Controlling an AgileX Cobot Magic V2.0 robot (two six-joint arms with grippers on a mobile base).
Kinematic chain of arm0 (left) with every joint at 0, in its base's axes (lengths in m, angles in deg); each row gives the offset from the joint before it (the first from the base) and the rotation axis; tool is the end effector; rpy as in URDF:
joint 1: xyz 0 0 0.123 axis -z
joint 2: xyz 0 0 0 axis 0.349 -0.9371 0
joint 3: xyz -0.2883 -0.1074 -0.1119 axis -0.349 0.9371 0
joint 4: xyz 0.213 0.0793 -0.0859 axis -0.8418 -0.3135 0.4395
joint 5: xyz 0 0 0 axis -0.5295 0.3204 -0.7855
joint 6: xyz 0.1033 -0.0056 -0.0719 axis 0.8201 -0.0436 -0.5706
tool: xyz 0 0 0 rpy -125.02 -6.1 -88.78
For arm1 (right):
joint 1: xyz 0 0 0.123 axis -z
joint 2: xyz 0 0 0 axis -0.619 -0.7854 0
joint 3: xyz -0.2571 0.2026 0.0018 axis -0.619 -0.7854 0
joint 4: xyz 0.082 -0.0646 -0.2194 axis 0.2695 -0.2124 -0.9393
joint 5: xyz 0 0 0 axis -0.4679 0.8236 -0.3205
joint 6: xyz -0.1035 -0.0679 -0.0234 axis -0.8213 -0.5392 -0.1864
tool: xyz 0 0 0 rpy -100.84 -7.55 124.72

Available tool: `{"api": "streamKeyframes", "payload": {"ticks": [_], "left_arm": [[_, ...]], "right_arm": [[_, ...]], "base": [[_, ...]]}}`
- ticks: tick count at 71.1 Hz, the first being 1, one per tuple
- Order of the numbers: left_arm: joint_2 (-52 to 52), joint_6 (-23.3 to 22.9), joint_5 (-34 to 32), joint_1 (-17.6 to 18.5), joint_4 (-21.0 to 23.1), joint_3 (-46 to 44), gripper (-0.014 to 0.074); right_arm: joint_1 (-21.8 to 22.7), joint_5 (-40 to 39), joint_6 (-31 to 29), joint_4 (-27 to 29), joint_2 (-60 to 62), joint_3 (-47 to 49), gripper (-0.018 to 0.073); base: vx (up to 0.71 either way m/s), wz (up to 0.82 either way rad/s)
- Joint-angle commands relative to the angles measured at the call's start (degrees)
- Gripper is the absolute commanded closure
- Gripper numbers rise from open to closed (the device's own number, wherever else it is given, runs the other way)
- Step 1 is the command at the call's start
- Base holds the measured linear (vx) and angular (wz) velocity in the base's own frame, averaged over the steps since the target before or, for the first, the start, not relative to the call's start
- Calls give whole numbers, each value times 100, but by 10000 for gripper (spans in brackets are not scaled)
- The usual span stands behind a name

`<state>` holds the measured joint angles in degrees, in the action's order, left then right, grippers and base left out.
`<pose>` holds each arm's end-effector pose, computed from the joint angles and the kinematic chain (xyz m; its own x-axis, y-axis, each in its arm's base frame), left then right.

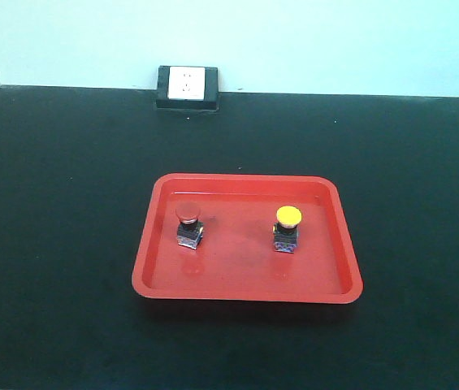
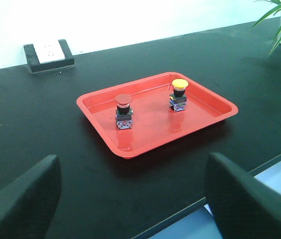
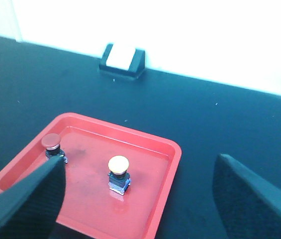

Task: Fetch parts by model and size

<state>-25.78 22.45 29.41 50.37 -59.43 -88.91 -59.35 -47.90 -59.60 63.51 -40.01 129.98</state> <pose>-0.0224 0.0098 0.2887 -0.2402 0.0794 -0.9675 0.5052 0.8613 -0.0547 0.0862 0.0252 0.4001 -0.2849 -0.1230 -0.9506 -0.3098 0.9503 -0.0301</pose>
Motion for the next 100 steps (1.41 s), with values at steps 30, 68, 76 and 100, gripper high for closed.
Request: {"api": "streamKeyframes", "payload": {"ticks": [30, 68, 76, 100], "left_arm": [[54, 0, -404, 24, 50, -103, 27], [54, 10, -418, 24, 50, -103, 605], [54, 10, -418, 24, 50, -103, 603], [54, 10, -418, 24, 50, -103, 602]], "right_arm": [[1, -809, -506, 274, 3104, -1756, 3], [1, -1318, -452, 378, 3254, -2334, 326], [1, -1311, -444, 392, 3254, -2334, 571], [1, -1170, -439, 396, 3254, -2334, 569]], "base": [[0, 0], [0, 0], [0, 0], [0, 0]]}}
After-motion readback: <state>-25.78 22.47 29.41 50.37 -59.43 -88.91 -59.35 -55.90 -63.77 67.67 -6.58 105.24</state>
